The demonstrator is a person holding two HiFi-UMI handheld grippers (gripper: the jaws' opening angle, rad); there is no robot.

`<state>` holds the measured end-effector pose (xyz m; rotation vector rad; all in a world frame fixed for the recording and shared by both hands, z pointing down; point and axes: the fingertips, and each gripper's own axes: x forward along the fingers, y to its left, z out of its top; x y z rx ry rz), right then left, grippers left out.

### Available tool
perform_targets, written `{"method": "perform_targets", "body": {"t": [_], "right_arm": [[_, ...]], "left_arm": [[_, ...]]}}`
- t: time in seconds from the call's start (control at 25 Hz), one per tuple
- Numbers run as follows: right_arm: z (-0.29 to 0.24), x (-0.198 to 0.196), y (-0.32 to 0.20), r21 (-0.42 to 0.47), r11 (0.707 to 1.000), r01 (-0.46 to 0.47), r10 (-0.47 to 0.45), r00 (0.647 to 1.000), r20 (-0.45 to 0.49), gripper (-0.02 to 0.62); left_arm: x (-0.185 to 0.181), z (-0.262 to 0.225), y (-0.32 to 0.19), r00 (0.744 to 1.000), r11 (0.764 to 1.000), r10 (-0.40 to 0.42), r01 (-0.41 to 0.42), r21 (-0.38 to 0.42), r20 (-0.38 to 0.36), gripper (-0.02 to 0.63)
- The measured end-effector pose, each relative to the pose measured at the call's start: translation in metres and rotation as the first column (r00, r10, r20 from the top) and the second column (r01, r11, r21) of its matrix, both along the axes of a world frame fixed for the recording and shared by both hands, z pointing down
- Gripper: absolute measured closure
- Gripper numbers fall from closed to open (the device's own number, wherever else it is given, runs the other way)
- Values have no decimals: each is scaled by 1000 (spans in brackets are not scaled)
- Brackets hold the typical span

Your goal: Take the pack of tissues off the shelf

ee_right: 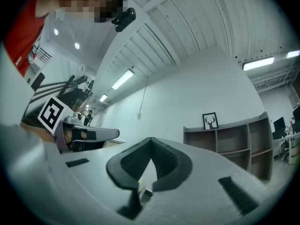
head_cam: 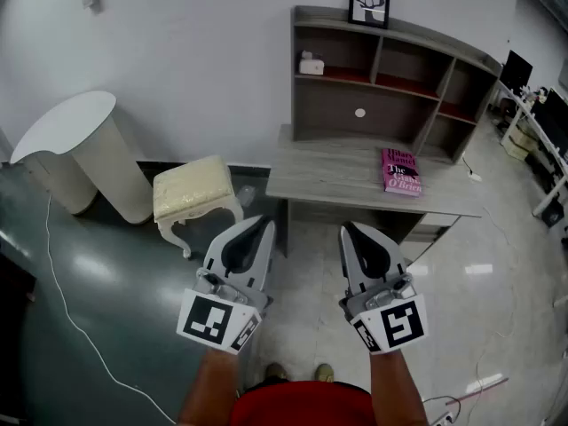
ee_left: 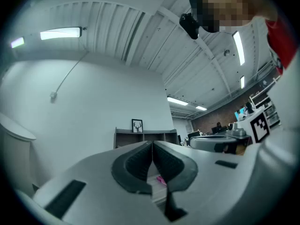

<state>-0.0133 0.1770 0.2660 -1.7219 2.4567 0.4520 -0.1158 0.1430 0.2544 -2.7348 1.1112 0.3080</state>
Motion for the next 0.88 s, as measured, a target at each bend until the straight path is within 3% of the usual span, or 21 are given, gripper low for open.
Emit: {"method": "perform_targets", "body": {"t": [0.28, 0.64, 0.88], "right_arm": [[-7, -14, -8, 26, 1000, 17, -19, 998, 55, 594], [-9, -46, -25, 4, 1000, -2, 2, 998, 56, 594], [-8, -38, -64, -19, 999, -46, 47, 998, 51, 592]], "left_arm": [[-15, 4, -13, 1000, 1000, 12, -12, -8, -12, 594], [-50, 2, -36, 999, 1000, 17, -18, -4, -48, 594], [-47, 6, -70, 999, 1000, 16, -17, -16, -41, 594]]}}
